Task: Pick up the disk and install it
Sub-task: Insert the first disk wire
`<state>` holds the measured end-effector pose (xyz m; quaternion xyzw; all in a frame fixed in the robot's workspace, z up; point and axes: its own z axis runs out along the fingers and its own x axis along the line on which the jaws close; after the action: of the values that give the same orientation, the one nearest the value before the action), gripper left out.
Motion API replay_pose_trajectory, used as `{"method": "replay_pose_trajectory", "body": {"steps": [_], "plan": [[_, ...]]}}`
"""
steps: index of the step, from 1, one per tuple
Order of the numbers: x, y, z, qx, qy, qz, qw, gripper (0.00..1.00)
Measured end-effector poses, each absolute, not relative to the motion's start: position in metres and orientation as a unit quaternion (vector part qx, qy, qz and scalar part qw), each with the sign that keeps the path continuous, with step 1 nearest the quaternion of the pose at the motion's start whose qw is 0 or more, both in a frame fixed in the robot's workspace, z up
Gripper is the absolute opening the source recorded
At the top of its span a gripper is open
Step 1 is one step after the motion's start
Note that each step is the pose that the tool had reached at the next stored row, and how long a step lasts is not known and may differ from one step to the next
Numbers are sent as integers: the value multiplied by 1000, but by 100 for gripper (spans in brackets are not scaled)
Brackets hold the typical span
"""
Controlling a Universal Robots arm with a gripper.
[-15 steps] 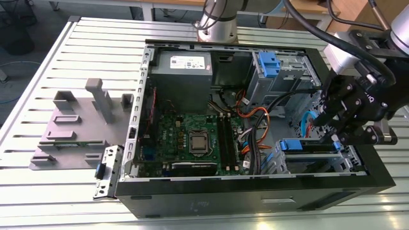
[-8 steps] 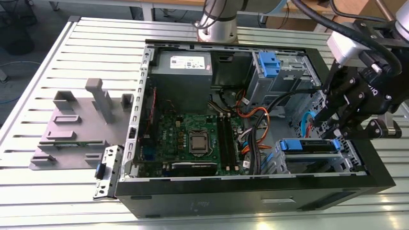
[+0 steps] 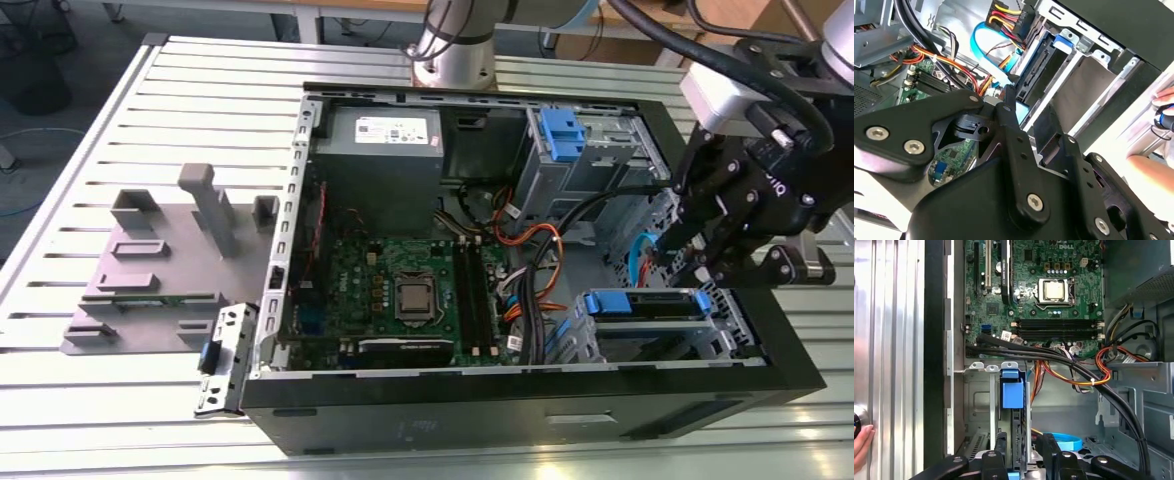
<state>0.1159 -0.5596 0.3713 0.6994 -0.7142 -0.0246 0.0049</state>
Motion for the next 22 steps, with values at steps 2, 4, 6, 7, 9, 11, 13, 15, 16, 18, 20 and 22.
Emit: {"method": "replay_pose_trajectory", "body": {"steps": [2,4,6,7,9,11,13,15,16,18,20,22], "plan": [[116,-558,370,699,-714,-25,5,42],[116,-556,369,699,-714,-25,5,42],[117,-554,368,699,-714,-25,5,42],[118,-553,368,699,-714,-25,5,42],[118,-551,368,699,-714,-25,5,42],[118,-551,371,699,-714,-25,5,42],[119,-551,373,699,-714,-25,5,42],[119,-550,373,699,-714,-25,5,42],[119,-550,374,699,-714,-25,5,42],[120,-548,373,700,-714,-25,5,42],[121,-546,371,699,-714,-25,5,42],[122,-546,368,699,-714,-25,5,42]]}}
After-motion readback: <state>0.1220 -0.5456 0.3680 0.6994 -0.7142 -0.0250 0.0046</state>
